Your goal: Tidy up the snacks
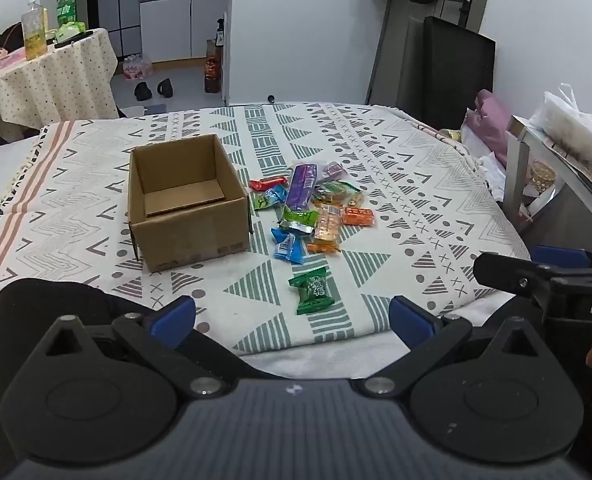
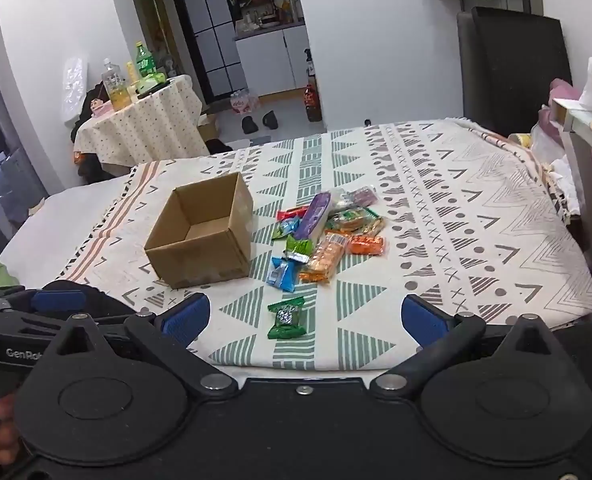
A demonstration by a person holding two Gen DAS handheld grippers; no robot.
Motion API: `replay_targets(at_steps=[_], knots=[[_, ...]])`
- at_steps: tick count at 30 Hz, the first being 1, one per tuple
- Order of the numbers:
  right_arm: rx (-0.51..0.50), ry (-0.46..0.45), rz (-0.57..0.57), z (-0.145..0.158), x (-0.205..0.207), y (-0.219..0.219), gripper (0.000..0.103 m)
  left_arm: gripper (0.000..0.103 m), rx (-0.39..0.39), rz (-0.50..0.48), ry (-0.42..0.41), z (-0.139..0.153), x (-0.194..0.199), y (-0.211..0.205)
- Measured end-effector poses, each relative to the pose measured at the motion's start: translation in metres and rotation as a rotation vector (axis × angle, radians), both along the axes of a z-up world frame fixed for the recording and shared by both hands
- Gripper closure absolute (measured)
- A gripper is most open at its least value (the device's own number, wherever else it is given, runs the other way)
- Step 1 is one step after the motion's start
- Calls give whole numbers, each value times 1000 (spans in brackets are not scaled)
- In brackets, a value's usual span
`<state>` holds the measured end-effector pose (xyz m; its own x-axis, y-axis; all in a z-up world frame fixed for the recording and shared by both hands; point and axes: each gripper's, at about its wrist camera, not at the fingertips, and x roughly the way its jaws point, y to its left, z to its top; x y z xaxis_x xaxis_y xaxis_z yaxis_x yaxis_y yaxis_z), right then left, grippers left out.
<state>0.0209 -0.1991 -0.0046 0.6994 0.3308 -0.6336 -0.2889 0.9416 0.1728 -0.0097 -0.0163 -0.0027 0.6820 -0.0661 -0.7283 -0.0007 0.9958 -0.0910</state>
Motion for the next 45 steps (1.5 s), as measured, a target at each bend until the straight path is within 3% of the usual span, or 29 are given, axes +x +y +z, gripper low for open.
replay_targets(at_steps=[45], knots=[[-12,-9,14,4,-10,1,0,1,-12,20,-16,8,-9,-2]])
